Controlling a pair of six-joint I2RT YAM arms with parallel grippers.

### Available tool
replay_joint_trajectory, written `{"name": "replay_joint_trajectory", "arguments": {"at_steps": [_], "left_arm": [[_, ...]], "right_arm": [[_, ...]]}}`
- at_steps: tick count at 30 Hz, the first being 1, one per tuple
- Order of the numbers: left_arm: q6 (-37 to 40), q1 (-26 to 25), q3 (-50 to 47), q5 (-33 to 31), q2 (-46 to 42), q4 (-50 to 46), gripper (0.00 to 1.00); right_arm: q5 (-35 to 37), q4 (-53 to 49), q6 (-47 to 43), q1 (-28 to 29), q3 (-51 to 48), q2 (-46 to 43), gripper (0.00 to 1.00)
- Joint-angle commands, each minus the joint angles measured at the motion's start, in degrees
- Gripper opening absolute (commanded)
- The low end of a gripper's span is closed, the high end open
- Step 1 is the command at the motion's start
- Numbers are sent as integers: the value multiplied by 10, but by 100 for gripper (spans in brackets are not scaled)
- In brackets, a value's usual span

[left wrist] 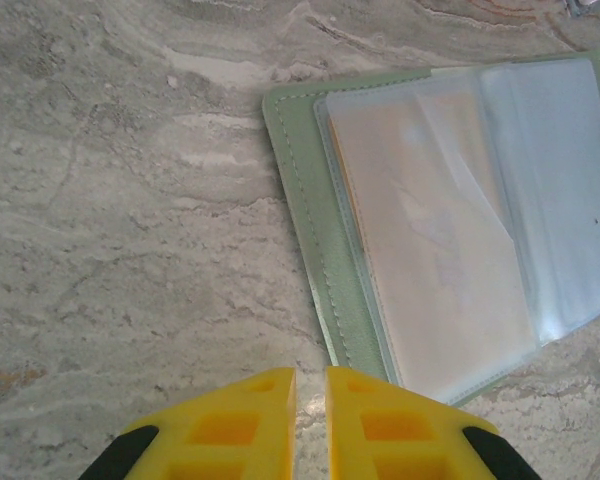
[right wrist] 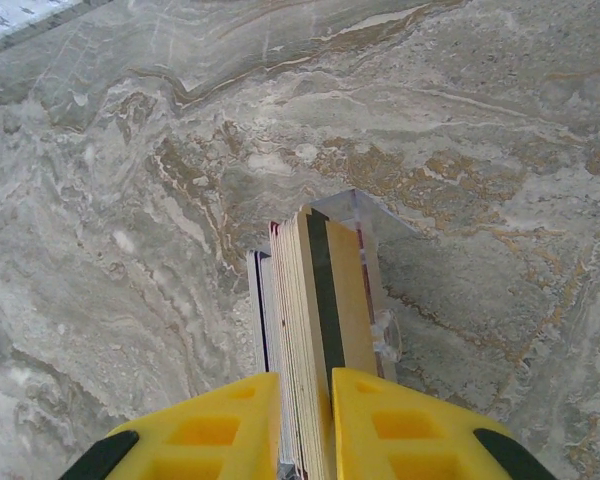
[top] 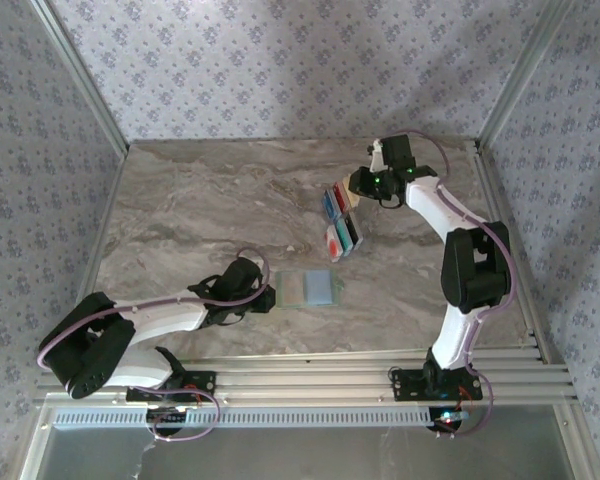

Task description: Put the credit cards into the card holder

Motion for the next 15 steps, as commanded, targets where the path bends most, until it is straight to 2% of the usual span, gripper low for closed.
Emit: {"name": "replay_joint_trajectory", "arguments": {"at_steps": [1,10,15], "left_arm": [[11,5,10,-3,5,-13,15],[12,4,11,-3,6,-13,15],[11,4,8,-4,4,-13,15]], "right_arm": [[-49,14,16,-7,5,-6,23],[-66,26,26,-16,-3,-6,20],[-55,17,26,-16,1,2,10]]}}
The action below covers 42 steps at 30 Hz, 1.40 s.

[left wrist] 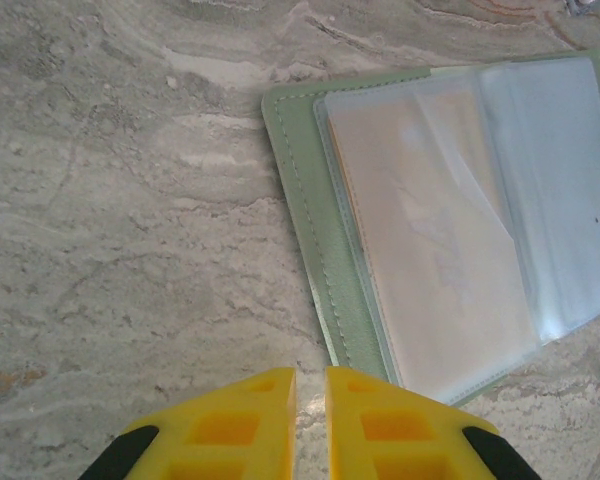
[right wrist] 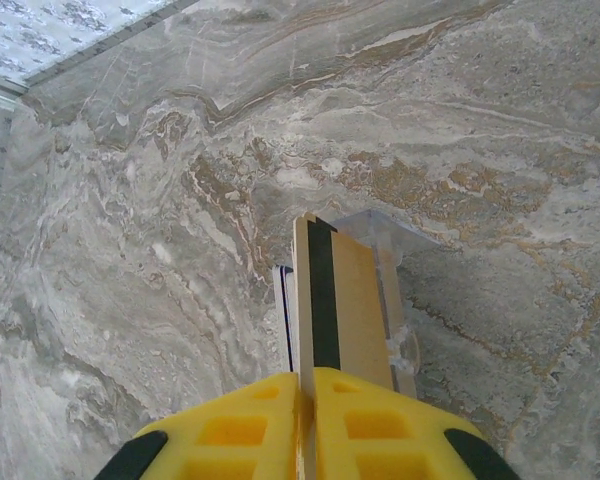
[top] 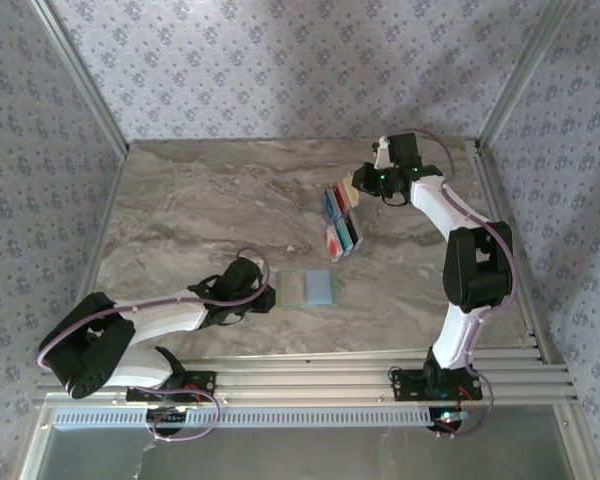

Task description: Put the credit cards into the card holder

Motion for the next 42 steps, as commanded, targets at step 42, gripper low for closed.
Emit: {"name": "replay_joint_trajectory", "arguments": {"at_steps": [42], "left_arm": [[8,4,29,0,-22,-37,17]], "right_arm": [[-65,24,22,-11,-19,6,22]]}}
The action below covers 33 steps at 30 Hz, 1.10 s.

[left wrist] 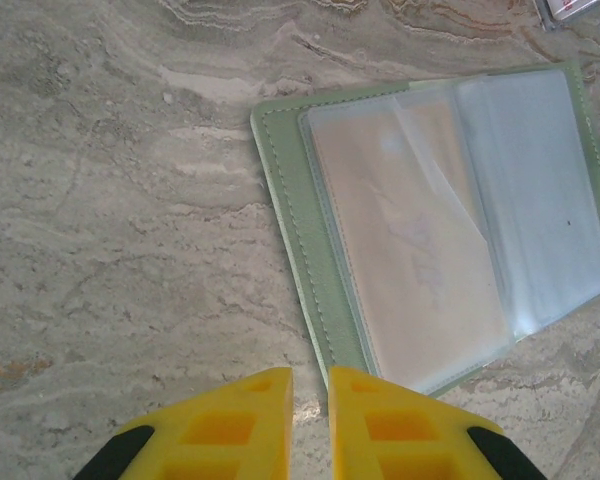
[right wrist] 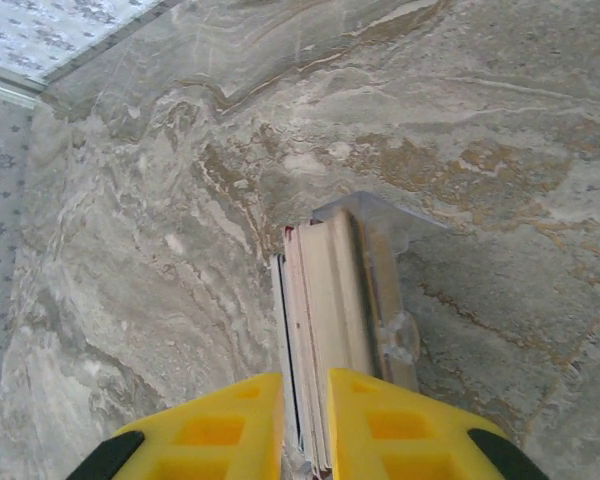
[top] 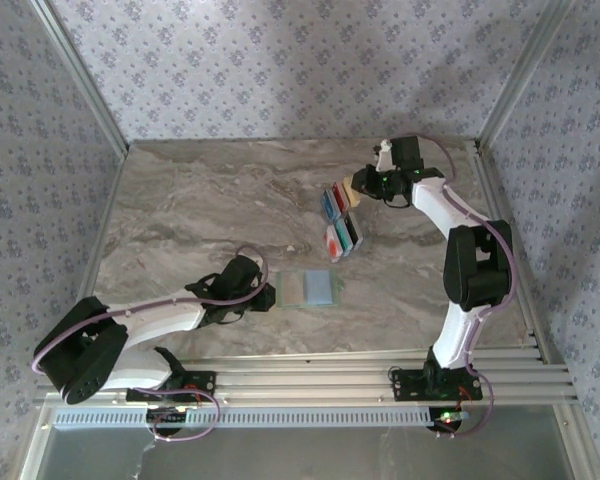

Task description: Put the credit cards into the card holder

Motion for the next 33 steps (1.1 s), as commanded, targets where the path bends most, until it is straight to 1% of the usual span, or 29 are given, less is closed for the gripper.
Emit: {"name": "replay_joint_trajectory", "arguments": {"at_steps": [1,6,9,11,12,14,18,25,29,33], "left_arm": [[8,4,17,0,-2,-6,17],[8,4,17,-1,-3,-7,17],[9,4,17,0,-4,-9,17],[10,4,18,-1,-7,-12,17],[10,5,20,-2,-8,-14,17],[11,3,23,-2,-9,-15,17],[12,4,29,-2,-6,-18,17],[13,5,30,-3,-1,-17,17],[15,5,31,-3,0,-18,17],[16,5,30,-3,2,-18,17]], "right_arm": [[-26,7,5,-1,-3,1,22],[-24,7,6,-2,-1,3,21],[22,-7,-5,-1,5,-3,22],[57,-32,-19,2,22,3,26],[64,-41,-23,3,29,8,29],[70,-51,-29,7,41,22,33],[90,-71,-42,19,62,47,35],[43,-64,-40,22,59,47,34],[2,-50,-32,17,51,39,33],[-11,-37,-26,15,39,26,31]]}}
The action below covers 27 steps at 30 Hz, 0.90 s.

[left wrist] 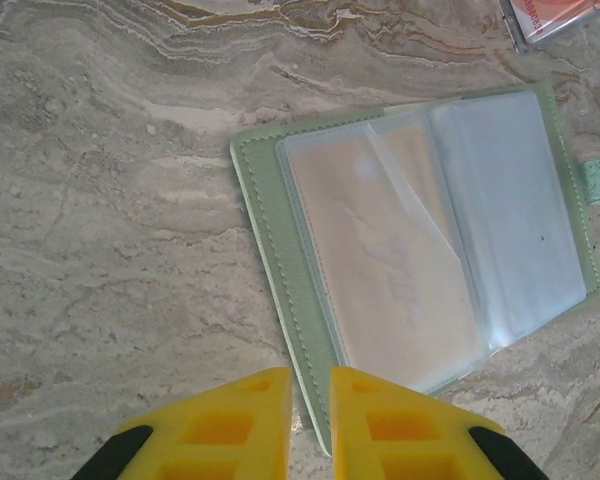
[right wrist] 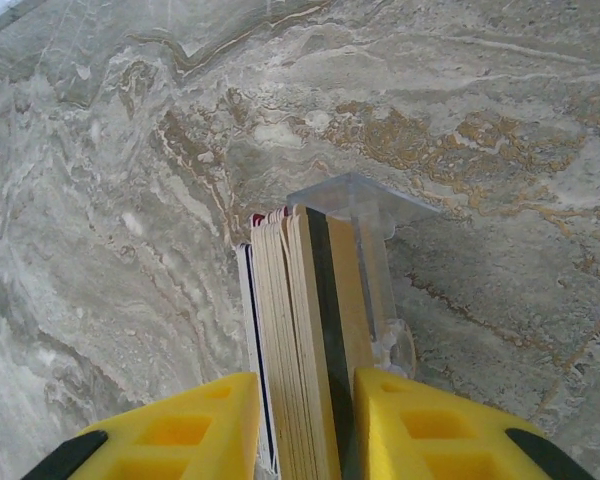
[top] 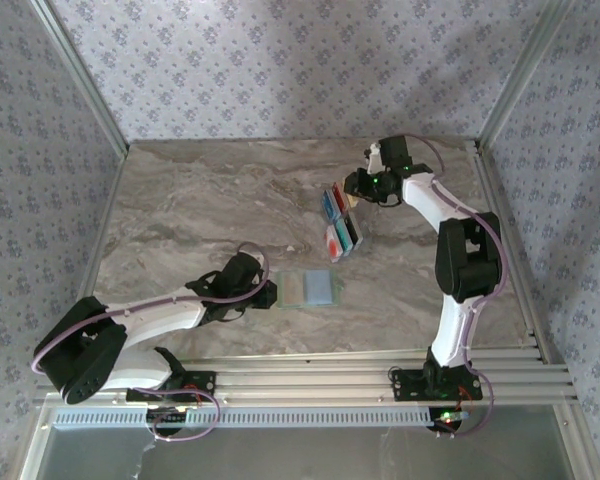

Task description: Put the credit cards into the card holder

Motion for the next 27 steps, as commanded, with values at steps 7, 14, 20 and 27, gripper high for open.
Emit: {"name": "replay_joint_trajectory", "arguments": {"at_steps": [7,14,20,27], "left_arm": [[10,5,13,-4,3,-10,17],[12,5,15,-4,8,-9,17],[11,5,14,-4,8,-9,17],[10,4,12,-4,8,-10,17]], "right_arm": [[-61,31,14,-11,-16,-26,27],[-79,43,25,-18,-24,-32,30],[-87,54,32,-23,-28,-34,31],[-82,57,37,-26,-31,-32,27]]}}
